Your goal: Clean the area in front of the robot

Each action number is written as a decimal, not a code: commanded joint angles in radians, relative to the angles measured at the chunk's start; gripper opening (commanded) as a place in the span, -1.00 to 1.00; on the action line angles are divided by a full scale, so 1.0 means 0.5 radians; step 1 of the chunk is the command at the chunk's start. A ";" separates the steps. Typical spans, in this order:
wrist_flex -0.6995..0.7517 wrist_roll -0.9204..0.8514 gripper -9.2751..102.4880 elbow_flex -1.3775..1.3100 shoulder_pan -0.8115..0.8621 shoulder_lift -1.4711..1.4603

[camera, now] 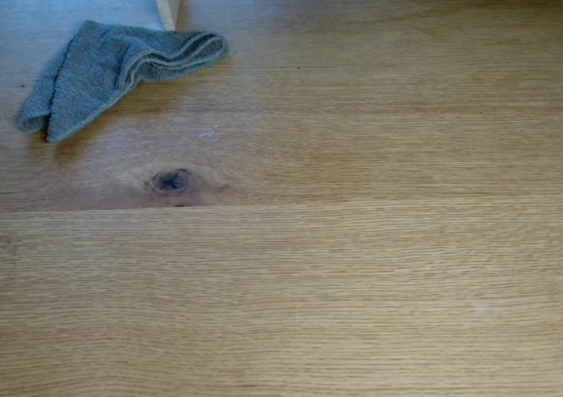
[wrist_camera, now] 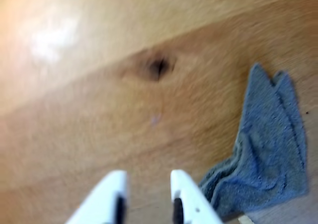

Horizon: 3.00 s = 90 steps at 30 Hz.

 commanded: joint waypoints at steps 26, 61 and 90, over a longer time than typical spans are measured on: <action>-0.451 -0.224 -0.22 -0.426 1.212 -1.767; -1.009 -0.242 -0.84 -0.430 1.341 -2.123; -0.031 -0.712 -0.84 -0.426 0.488 -0.678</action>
